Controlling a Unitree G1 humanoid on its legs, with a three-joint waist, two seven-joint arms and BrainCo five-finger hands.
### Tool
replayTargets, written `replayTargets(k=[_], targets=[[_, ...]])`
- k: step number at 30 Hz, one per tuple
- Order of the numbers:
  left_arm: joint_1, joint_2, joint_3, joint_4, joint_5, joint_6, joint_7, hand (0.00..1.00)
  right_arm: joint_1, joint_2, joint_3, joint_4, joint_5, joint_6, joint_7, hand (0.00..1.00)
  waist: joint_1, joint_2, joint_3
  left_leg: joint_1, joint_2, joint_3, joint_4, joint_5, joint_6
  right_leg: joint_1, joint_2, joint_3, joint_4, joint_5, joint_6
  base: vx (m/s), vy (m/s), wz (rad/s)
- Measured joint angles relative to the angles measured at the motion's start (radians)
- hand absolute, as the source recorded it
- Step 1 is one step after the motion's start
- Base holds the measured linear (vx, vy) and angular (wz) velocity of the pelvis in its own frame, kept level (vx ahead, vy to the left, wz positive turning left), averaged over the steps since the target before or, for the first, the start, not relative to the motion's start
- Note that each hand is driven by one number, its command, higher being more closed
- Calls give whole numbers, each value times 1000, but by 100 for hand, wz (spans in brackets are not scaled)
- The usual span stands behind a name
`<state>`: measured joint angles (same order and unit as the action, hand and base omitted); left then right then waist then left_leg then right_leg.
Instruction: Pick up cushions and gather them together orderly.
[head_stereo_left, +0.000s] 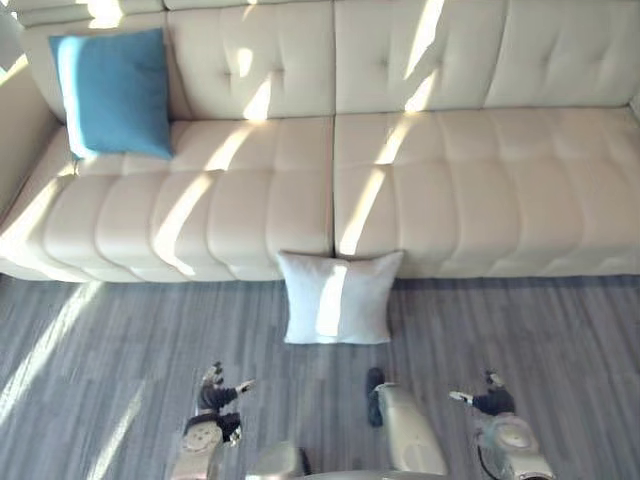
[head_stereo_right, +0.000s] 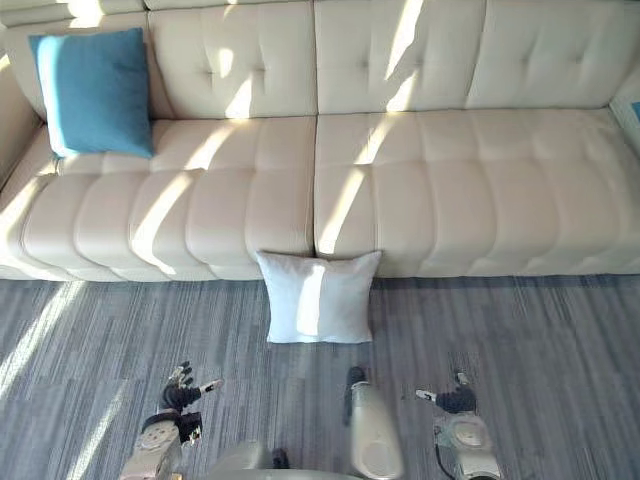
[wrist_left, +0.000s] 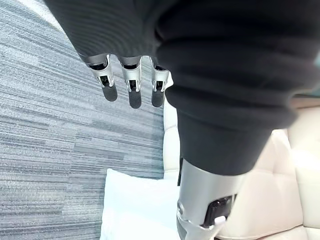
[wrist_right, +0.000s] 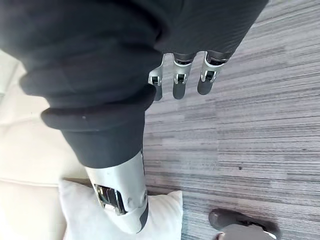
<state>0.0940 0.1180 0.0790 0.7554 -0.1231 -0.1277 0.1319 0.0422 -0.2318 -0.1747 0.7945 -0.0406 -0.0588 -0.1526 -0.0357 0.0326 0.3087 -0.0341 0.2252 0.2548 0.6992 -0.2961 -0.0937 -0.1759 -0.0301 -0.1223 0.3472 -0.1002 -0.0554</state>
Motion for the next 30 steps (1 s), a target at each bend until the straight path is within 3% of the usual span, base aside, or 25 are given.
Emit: replayTargets(k=[4, 6, 7, 8, 12, 16, 19, 20, 23, 27, 30], targets=[[5, 0, 3, 1, 0, 0, 1, 0, -23, -3, -16, -9, 0, -4, -1, 0, 23, 2, -2, -64, -21, 17, -175, -6, 11, 46, 0, 46, -58, 0, 6, 200, 1, -33], [15, 0, 2, 1, 0, 0, 1, 0, -25, 0, -15, -6, 0, -3, -1, 0, 26, 8, -5, -65, -40, 6, -337, 23, -6, 47, 0, 75, -59, -5, 24, 127, 132, -52], [21, 0, 2, 2, 2, 0, 1, 0, -21, -3, -15, -7, -1, -3, -1, 0, 23, 22, -9, -63, -47, -3, -407, 112, 0, 45, 12, 92, -51, -15, 41, 161, 222, -61], [18, 6, 4, 11, 3, 0, 1, 0, -18, 3, -13, -7, -1, -2, -2, 0, 26, 19, -9, -48, -52, 1, -411, 164, 15, 37, 11, 116, -39, -26, 62, 146, 220, -54], [-27, 11, 1, 9, 13, -2, 2, 0, -18, 11, -7, -32, -2, -3, -19, 0, 22, 4, -9, -100, -98, 30, -407, 151, 36, -37, -41, 128, 0, -42, 99, 87, 160, -12], [-111, 42, -12, -21, 8, -3, 18, 0, -80, 31, 0, -93, -2, -3, -32, 0, 24, -5, 60, -227, -95, 46, -270, 131, 61, -158, -70, 116, 125, -69, 111, -11, 45, 6], [-178, 64, -31, -77, -8, -16, 49, 0, -110, 30, 19, -207, 0, -16, -74, 0, 26, -8, 95, -364, -58, 46, -115, 59, 74, -282, -76, 87, 266, -133, 98, -116, -24, 20], [-234, 75, -30, -82, -24, -23, 61, 0, -152, 29, 20, -228, 3, -20, -96, 0, 27, -17, 116, -458, -38, 41, -30, 15, 84, -376, -80, 77, 359, -172, 94, -166, -42, 15], [-353, 91, -24, -81, -69, -31, 94, 0, -265, 22, 19, -229, 39, -20, -135, 0, 27, -26, 158, -661, -11, 14, 116, -15, 93, -567, -83, 69, 493, -202, 83, -203, -53, 11], [-575, 108, 64, -80, -133, -36, 126, 0, -501, -12, 17, -229, 78, -18, -176, 0, 32, -25, 233, -980, 35, -9, 313, -38, 115, -879, -78, 72, 673, -215, 73, -167, -45, -1], [-695, 144, 91, -81, -162, -36, 138, 0, -659, -54, 17, -229, 103, -18, -182, 0, 45, -26, 242, -1183, 67, -17, 435, -48, 132, -1083, -77, 72, 787, -216, 72, -127, -60, -8]])
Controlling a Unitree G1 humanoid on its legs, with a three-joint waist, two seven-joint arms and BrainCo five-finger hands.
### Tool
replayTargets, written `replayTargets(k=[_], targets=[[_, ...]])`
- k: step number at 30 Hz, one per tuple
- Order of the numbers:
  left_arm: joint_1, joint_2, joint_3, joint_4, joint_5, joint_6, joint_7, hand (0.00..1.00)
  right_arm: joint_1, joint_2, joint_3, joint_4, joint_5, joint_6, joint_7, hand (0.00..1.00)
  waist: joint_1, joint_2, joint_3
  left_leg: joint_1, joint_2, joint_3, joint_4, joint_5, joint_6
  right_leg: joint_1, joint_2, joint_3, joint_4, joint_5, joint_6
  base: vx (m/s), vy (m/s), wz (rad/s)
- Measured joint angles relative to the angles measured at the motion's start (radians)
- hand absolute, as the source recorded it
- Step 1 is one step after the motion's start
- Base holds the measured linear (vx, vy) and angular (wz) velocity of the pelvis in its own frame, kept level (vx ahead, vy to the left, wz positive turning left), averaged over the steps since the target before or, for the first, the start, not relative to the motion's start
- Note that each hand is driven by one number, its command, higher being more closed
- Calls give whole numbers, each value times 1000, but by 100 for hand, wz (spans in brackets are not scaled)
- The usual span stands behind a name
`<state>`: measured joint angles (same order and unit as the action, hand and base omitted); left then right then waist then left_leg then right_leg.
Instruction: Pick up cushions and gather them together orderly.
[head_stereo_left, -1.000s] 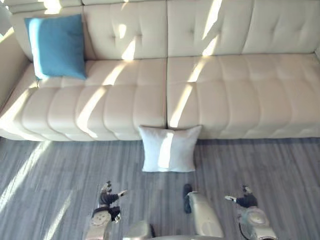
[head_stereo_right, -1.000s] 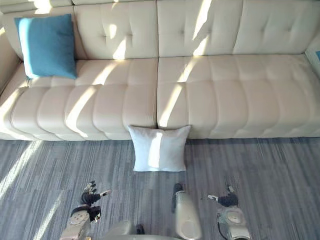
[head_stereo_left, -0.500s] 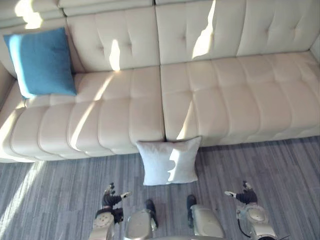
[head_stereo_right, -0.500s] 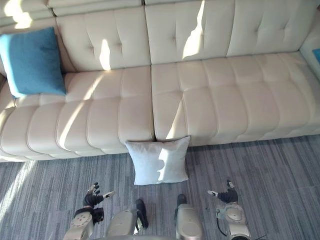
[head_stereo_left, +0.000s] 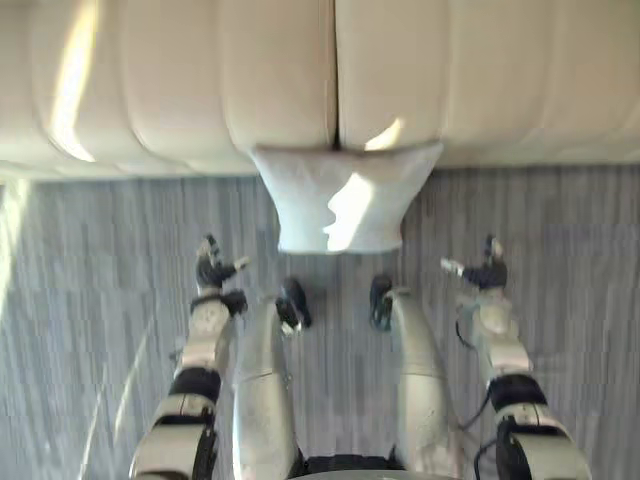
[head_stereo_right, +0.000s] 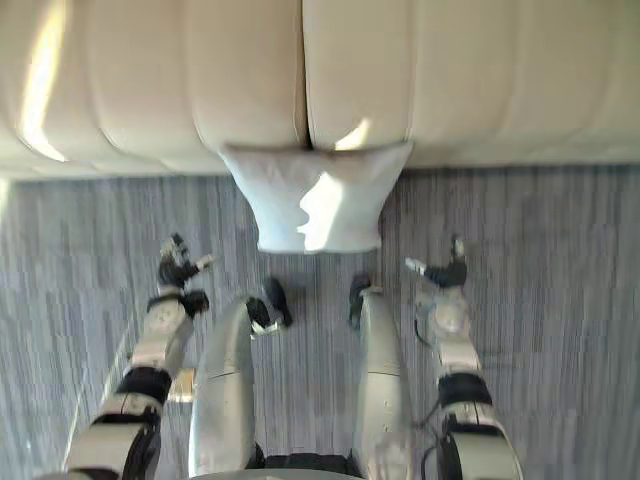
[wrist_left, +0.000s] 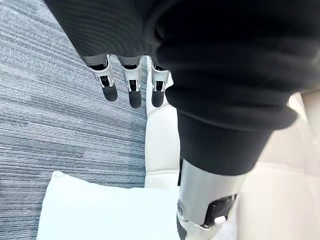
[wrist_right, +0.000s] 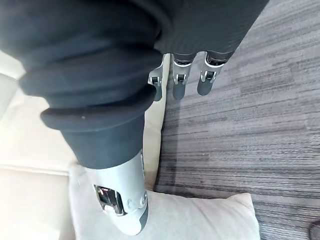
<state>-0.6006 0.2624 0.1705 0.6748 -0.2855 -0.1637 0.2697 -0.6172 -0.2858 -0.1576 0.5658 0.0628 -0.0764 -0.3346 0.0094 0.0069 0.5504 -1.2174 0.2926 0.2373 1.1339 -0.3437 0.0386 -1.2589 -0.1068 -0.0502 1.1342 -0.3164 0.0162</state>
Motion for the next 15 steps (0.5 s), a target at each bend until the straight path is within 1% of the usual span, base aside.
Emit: replayTargets(k=[1, 2, 6, 8, 10, 12, 13, 15], targets=[[-19, 6, 0, 0, -3, 0, 0, 0, -29, -6, 0, 1, 12, 0, -4, 0, 4, 0, 2, -31, 7, -1, 20, -2, 3, -31, 0, -2, 19, -1, 0, -150, -67, -3], [-55, 21, -1, -1, -10, 0, 0, 0, -87, -14, 1, 1, 26, 0, -16, 0, 4, 0, 2, -90, 12, -12, 55, -3, 5, -86, -1, -3, 51, -3, -3, -106, -40, 0], [-146, 45, -17, -7, -18, 0, 0, 0, -231, -32, 28, 0, 55, -5, -37, 0, 5, 0, 2, -214, 22, -29, 125, -6, 7, -202, -8, -7, 122, -12, 0, -138, -41, 7], [-202, 76, -72, -42, -18, 0, 0, 0, -307, -41, 66, -8, 62, -10, -42, 0, 4, 0, 2, -290, 29, -30, 148, -10, 6, -277, -18, -12, 152, -12, 0, -105, -23, 13], [-249, 87, -115, -67, -17, 0, 1, 0, -350, -32, 102, -26, 73, -10, -60, 0, 7, 0, 2, -335, 54, -27, 175, -6, 4, -319, -18, -19, 176, -12, -2, -63, -20, 5], [-295, 87, -159, -91, -17, -1, 7, 0, -397, -9, 136, -64, 86, -11, -76, 0, 6, 0, 3, -366, 58, -30, 199, -4, 13, -350, -20, -17, 200, -9, -10, -20, -6, 0], [-320, 85, -177, -109, -16, -1, 16, 100, -432, 21, 139, -65, 86, -11, -86, 100, 4, -1, 5, -376, 58, -33, 207, -4, 14, -357, -20, -18, 205, -10, -14, -16, 20, -4], [-371, 71, -216, -135, -16, -1, 25, 100, -444, 50, 142, -65, 93, -10, -109, 100, 1, -1, 5, -377, 57, -33, 207, -5, 14, -357, -21, -18, 205, -10, -14, -9, 14, -2]])
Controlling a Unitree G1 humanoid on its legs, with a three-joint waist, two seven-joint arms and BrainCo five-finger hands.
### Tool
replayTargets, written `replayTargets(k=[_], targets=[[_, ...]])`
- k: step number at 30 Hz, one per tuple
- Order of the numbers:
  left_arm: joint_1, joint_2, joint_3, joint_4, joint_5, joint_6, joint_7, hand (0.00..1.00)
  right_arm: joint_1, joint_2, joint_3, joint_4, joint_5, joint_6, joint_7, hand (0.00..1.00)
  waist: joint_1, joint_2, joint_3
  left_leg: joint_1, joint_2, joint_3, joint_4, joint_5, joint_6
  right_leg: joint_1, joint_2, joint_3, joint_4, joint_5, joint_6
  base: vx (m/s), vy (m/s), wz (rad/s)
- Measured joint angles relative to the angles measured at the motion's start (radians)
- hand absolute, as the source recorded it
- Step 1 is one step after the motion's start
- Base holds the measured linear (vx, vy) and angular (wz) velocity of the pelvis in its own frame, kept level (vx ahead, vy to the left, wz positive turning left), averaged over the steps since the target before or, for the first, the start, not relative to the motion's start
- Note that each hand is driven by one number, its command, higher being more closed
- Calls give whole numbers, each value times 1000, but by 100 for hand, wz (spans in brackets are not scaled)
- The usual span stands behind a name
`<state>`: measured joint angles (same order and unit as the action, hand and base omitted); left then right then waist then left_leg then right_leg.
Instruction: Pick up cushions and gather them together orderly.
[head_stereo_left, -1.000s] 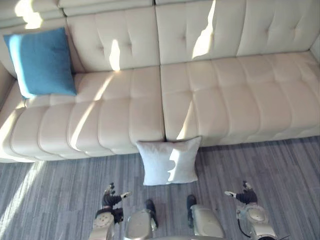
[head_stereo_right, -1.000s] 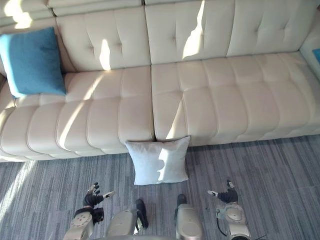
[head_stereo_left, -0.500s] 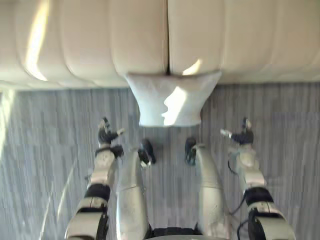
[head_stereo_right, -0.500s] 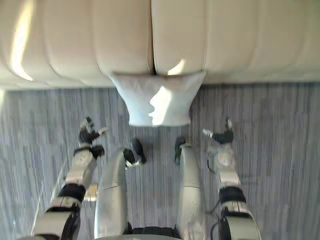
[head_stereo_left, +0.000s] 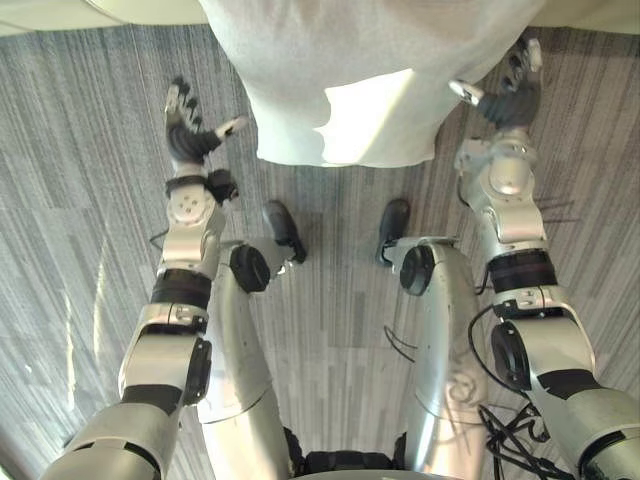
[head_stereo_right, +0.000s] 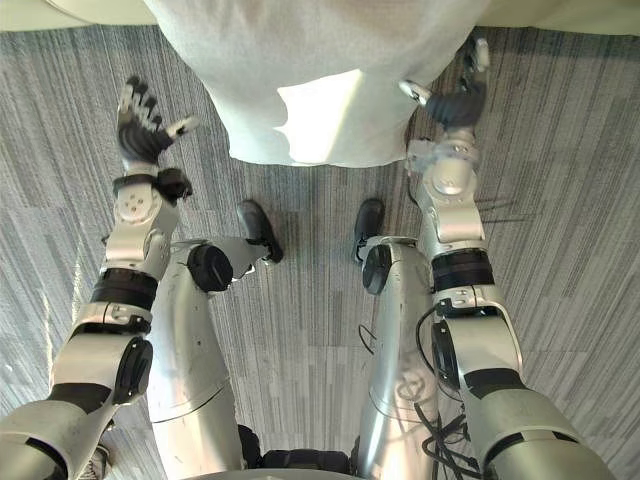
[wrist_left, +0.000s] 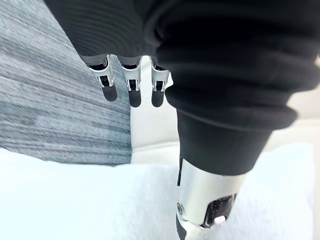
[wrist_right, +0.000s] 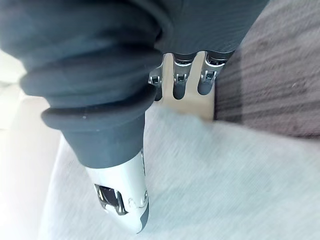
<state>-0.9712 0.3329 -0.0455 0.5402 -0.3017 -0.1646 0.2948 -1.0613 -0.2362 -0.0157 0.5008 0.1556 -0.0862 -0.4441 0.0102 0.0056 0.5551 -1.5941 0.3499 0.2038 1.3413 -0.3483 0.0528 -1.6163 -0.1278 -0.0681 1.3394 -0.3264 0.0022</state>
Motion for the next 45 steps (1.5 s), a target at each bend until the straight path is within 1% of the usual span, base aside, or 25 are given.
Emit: replayTargets(k=[1, 2, 4, 8, 10, 15, 18, 21, 22, 23, 25, 26, 27, 28, 29, 31, 32, 34, 35, 36, 38, 40, 41, 43, 45], targets=[[-14, -2, -12, -4, 0, 0, 4, 100, -1, 3, 0, -2, 0, 0, -6, 100, 0, 0, 0, 0, 0, 0, 0, 0, 0, 0, 0, 0, 0, 0, 0, 0, 0, 0], [-31, -4, -27, -3, -1, 1, 29, 100, -3, 16, 0, -8, 1, 0, -15, 100, -3, 0, 0, 0, 0, 0, -1, 0, 0, 0, 0, -1, 0, 0, 0, 0, 0, 0], [-29, 3, -25, -2, -1, 2, 50, 100, -5, 20, 0, -15, 3, 0, -16, 100, -5, 0, 0, 0, 0, -1, -2, 0, -1, 0, 0, -3, 0, 0, 0, 0, 0, 0], [-30, 35, -27, -3, -1, 2, 59, 100, -23, 22, 0, -16, 44, 0, -16, 100, -13, 0, 0, 0, 0, -1, -2, 2, -3, 0, 0, -4, 0, 1, -2, 0, 0, 0], [-32, 37, -31, -3, -1, 2, 60, 100, -37, 23, 2, -20, 56, 0, -15, 100, -16, 0, 0, 0, 0, -1, -1, 2, -3, 0, 0, -4, 0, 2, -4, 0, 0, 0], [-30, 20, -35, -53, -1, 2, 82, 100, -31, 43, 6, -94, 79, 0, -15, 100, -24, 1, -1, 6, 1, -3, 3, 3, 0, 5, 2, -4, 3, 3, -4, 0, 0, 0], [-11, -20, -34, -101, -1, 2, 104, 100, 25, 51, 24, -172, 78, -3, -15, 100, -26, 1, -3, 48, 2, -11, 1, 3, 0, 53, 4, -10, 1, 3, -4, 0, 0, 0], [99, -59, -33, -232, -1, -3, 126, 100, 128, 80, 25, -276, 67, -23, -15, 100, -28, 1, -4, 174, 2, -8, -45, 4, -4, 184, 12, -17, -52, 2, -4, -33, -25, -5], [155, -84, -34, -282, -1, -21, 127, 100, 185, 93, 25, -330, 55, -35, -15, 100, -28, 0, -7, 243, 0, -4, -81, 3, -12, 254, 16, -21, -92, 0, -1, -60, -25, 0], [215, -113, -36, -331, 1, -42, 127, 100, 250, 109, 25, -385, 29, -60, -15, 100, -28, -1, -26, 308, -4, 5, -127, 7, -24, 320, 18, -27, -139, 2, -3, -62, -37, 1], [285, -146, -41, -391, 2, -54, 128, 100, 330, 129, 26, -471, 8, -73, -15, 100, -25, -2, -27, 408, -13, 17, -190, 16, -38, 416, 17, -33, -198, 6, -2, 4, -53, 6], [363, -183, -66, -435, 6, -62, 130, 100, 422, 155, 28, -527, -18, -94, -15, 100, -24, -3, -43, 515, -28, 29, -261, 24, -49, 522, 9, -44, -262, 9, -4, 49, -73, 14], [406, -198, -78, -452, 12, -66, 130, 100, 467, 164, 35, -540, -29, -104, -15, 100, -24, -6, -81, 536, -37, 32, -289, 29, -57, 542, 5, -48, -286, 11, -6, 68, -75, 19], [475, -221, -93, -482, 20, -69, 130, 100, 540, 172, 47, -569, -44, -106, -15, 100, -25, -5, -139, 564, -44, 36, -326, 37, -62, 573, 4, -55, -321, 16, -13, 201, -75, 17], [568, -251, -114, -530, 28, -74, 130, 100, 654, 172, 67, -638, -53, -109, -9, 100, -23, -6, -154, 696, -56, 44, -395, 50, -62, 706, 4, -69, -386, 21, -16, 225, -69, 14], [633, -262, -126, -561, 31, -75, 126, 100, 733, 173, 84, -676, -68, -115, 0, 100, -24, -6, -169, 778, -64, 48, -445, 53, -68, 790, 4, -79, -436, 21, -16, 163, -43, 9], [681, -265, -139, -581, 36, -75, 124, 100, 798, 172, 95, -701, -80, -126, 11, 100, -25, -5, -192, 829, -76, 50, -487, 59, -76, 844, 2, -87, -473, 22, -15, 189, -30, 16], [807, -272, -149, -638, 67, -81, 112, 100, 948, 173, 120, -755, -88, -144, 59, 100, -23, -12, -229, 971, -95, 61, -592, 72, -91, 983, 2, -101, -565, 25, -10, 263, -30, 15], [835, -271, -149, -652, 71, -81, 107, 100, 978, 171, 126, -768, -88, -145, 73, 100, -22, -13, -237, 999, -101, 62, -612, 75, -95, 1011, 1, -104, -583, 25, -10, 216, -13, 12], [884, -271, -149, -671, 76, -84, 97, 100, 1037, 166, 141, -788, -88, -146, 91, 100, -22, -12, -261, 1044, -110, 65, -653, 81, -100, 1056, -1, -113, -619, 25, -9, 240, -13, 14], [955, -270, -149, -681, 79, -89, 79, 100, 1118, 168, 148, -793, -88, -146, 129, 100, -23, -13, -288, 1128, -133, 66, -742, 105, -107, 1143, -1, -125, -695, 34, 4, 233, -18, 20], [1011, -270, -149, -686, 80, -96, 60, 100, 1169, 165, 147, -787, -88, -146, 167, 100, -26, -10, -315, 1190, -155, 61, -821, 132, -109, 1209, -2, -141, -771, 52, 10, 167, -14, 20], [1019, -270, -149, -686, 80, -97, 55, 100, 1174, 164, 146, -781, -88, -147, 170, 100, -27, -8, -323, 1198, -159, 57, -839, 139, -110, 1221, -1, -146, -791, 59, 10, 153, -4, 16], [1030, -270, -149, -685, 81, -97, 41, 100, 1163, 157, 131, -747, -88, -148, 188, 100, -28, -2, -336, 1225, -164, 59, -900, 160, -107, 1261, 13, -154, -874, 98, 15, 132, 23, 2], [1043, -270, -149, -685, 83, -97, 37, 100, 1151, 149, 131, -722, -88, -148, 189, 100, -28, 0, -341, 1245, -165, 69, -936, 170, -104, 1284, 24, -151, -930, 129, 21, 95, 56, -14]])
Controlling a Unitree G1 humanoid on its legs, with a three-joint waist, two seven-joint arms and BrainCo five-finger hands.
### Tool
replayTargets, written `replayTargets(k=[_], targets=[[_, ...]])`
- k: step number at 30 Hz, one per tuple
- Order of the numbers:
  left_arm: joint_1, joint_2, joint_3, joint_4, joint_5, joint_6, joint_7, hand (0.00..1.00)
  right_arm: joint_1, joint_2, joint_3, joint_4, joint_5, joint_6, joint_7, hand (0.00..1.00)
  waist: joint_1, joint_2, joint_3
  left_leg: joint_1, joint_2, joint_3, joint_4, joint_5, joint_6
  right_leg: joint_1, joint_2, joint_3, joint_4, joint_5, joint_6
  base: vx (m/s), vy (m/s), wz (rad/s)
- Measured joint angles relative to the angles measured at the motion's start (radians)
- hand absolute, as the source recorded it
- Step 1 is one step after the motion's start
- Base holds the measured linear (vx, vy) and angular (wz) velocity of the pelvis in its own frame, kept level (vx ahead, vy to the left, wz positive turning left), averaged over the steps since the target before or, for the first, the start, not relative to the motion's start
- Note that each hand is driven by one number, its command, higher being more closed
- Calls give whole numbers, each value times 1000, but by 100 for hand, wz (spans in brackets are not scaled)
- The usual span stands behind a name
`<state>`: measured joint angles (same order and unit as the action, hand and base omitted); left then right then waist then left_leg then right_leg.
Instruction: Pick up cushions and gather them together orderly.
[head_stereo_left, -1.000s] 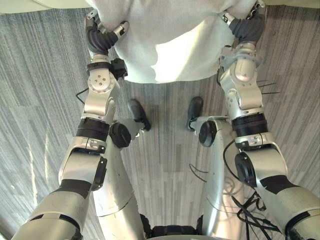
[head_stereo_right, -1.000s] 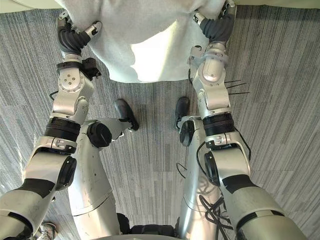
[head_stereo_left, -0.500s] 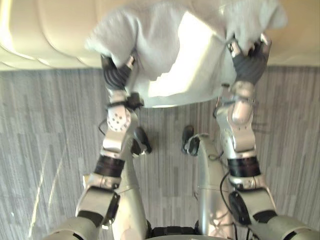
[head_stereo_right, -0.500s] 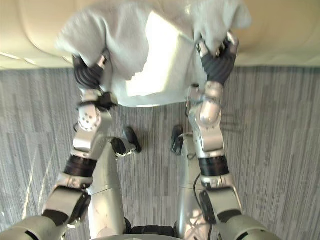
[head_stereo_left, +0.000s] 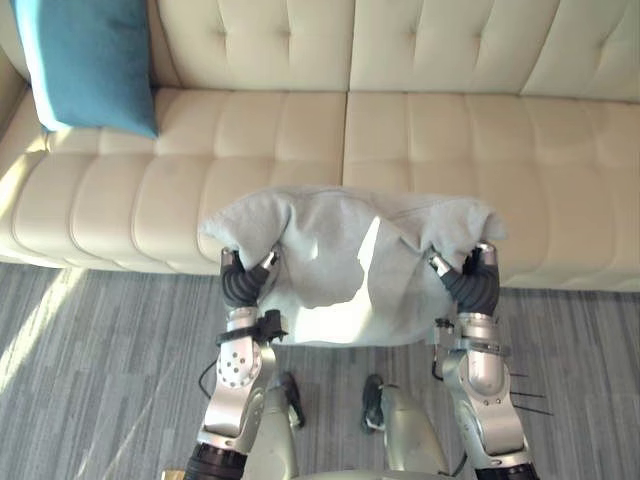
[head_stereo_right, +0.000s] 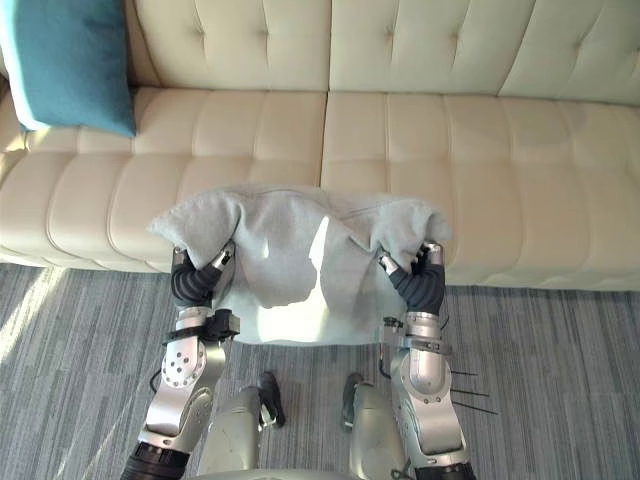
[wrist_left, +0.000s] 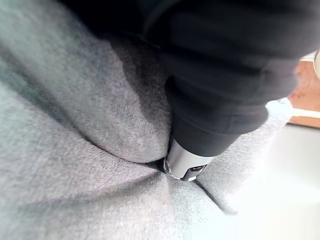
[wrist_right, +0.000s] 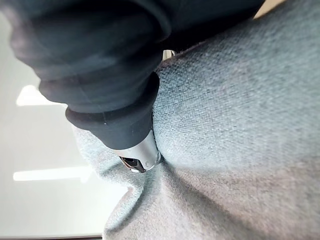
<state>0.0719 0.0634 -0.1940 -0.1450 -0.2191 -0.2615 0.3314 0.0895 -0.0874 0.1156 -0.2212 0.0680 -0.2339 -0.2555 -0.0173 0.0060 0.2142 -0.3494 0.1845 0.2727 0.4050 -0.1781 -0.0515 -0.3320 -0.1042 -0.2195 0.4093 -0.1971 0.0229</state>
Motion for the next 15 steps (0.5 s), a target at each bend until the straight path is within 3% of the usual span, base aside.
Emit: replayTargets(k=[3, 5, 7, 8, 9, 11, 12, 15], targets=[[39, 0, 1, 3, 18, 0, -2, 100, -29, -1, 0, 55, 0, 0, 2, 100, -1, -1, -3, 45, -17, 35, -23, -14, 18, 26, -5, 31, -22, 19, 15, 92, 114, -28], [56, 0, 2, 36, 18, 0, -7, 100, -46, -5, 0, 105, -5, 4, 10, 100, 2, -1, -3, 99, -27, 58, -21, -46, 27, 12, -24, 50, 82, 19, 27, 69, 125, -34], [77, 8, 2, 61, 19, 2, -22, 100, -45, -9, -1, 139, -36, 5, 17, 100, -8, -1, -2, 155, -38, 69, -14, -91, 36, -38, -58, 60, 271, 35, 65, 63, 93, -16], [88, 19, 2, 65, 24, 8, -27, 100, -48, -9, 0, 157, -43, 5, 19, 100, -19, -3, -1, 187, -49, 69, -17, -112, 54, -81, -87, 64, 388, 83, 59, 112, 85, -4], [99, 31, 2, 65, 39, 13, -31, 100, -52, -17, -1, 180, -44, 5, 20, 100, -34, 5, -3, 221, -52, 67, -24, -132, 68, -121, -95, 62, 434, 42, 27, 148, 97, -5], [96, 33, 5, 65, 42, 13, -35, 100, -54, -18, -1, 185, -45, 5, 26, 100, -32, 5, -2, 241, -52, 70, -28, -150, 67, -161, -87, 54, 359, 12, 27, 173, 19, -6], [96, 38, 7, 65, 45, 13, -40, 100, -58, -18, -5, 201, -46, 5, 36, 100, -34, 2, -4, 259, -56, 70, -46, -155, 61, -183, -70, 52, 226, 20, 30, 242, -30, 6], [96, 39, 5, 66, 58, 17, -51, 100, -58, -23, -31, 219, -64, 18, 46, 100, -52, -2, -6, 319, -67, 66, -78, -177, 16, -186, -30, 45, -113, 136, 16, 365, -115, 31]])
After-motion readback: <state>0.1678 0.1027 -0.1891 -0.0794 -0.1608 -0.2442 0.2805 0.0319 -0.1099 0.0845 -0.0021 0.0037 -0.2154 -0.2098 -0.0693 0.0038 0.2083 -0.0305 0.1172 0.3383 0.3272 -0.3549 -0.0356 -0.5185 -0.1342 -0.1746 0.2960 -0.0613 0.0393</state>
